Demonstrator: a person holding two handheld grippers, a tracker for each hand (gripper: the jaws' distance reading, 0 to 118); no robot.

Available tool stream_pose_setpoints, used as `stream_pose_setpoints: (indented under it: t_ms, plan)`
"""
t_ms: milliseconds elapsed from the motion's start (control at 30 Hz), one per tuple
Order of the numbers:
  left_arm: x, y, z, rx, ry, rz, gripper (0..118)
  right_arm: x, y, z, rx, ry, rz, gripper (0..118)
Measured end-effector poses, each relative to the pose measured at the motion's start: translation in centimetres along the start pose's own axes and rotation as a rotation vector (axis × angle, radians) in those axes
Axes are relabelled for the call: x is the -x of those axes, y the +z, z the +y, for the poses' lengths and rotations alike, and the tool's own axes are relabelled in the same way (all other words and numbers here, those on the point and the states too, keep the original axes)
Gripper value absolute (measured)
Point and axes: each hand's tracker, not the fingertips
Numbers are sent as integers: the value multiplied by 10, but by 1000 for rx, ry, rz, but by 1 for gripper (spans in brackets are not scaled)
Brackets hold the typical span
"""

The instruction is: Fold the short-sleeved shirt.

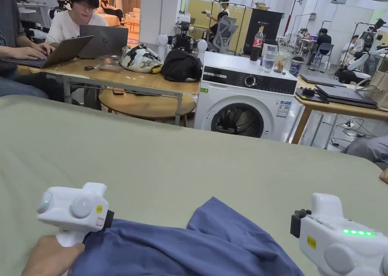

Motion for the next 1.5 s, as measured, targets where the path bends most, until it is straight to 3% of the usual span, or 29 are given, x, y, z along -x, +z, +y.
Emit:
stream_pose_setpoints:
  t_ms: [100, 133, 333, 467, 500, 567, 633, 767, 900, 1133, 1300, 1500]
  plan:
    - [4, 24, -7, -36, -1, -6, 1, 2, -39, 17, 149, 46, 27, 50]
    - [6, 30, -10, -45, 17, -24, 1, 0, -55, 19, 190, 53, 59, 61]
    - [8, 45, -21, -55, 39, -34, 1, 8, -142, 3, 415, 116, 91, 60]
    - [8, 43, -24, -43, 43, -38, 1, 8, -173, -20, 536, 147, 58, 60]
    - [7, 42, -25, -40, 39, -39, 1, 6, -170, -22, 500, 132, 80, 60]
    - [7, 41, -24, -35, 34, -32, 1, 5, -162, -20, 461, 106, 73, 44]
    - [8, 38, -23, -35, 39, -32, 1, 7, -156, -24, 447, 102, 86, 0]
    - [5, 39, -21, -48, 42, -31, 1, 7, -140, -24, 426, 132, 108, 0]
    - [10, 55, -12, -88, 57, -39, 1, -13, -102, -6, 259, 61, 75, 0]
    - [21, 109, 20, -216, 45, -13, 1, -53, -28, 38, 73, 72, -38, 0]
    - [23, 164, 47, -311, 50, -12, 1, -76, 23, 72, -40, -12, -55, 0]
    - [11, 214, 89, -384, 20, 10, 1, -62, 71, 119, -147, -16, -49, 0]
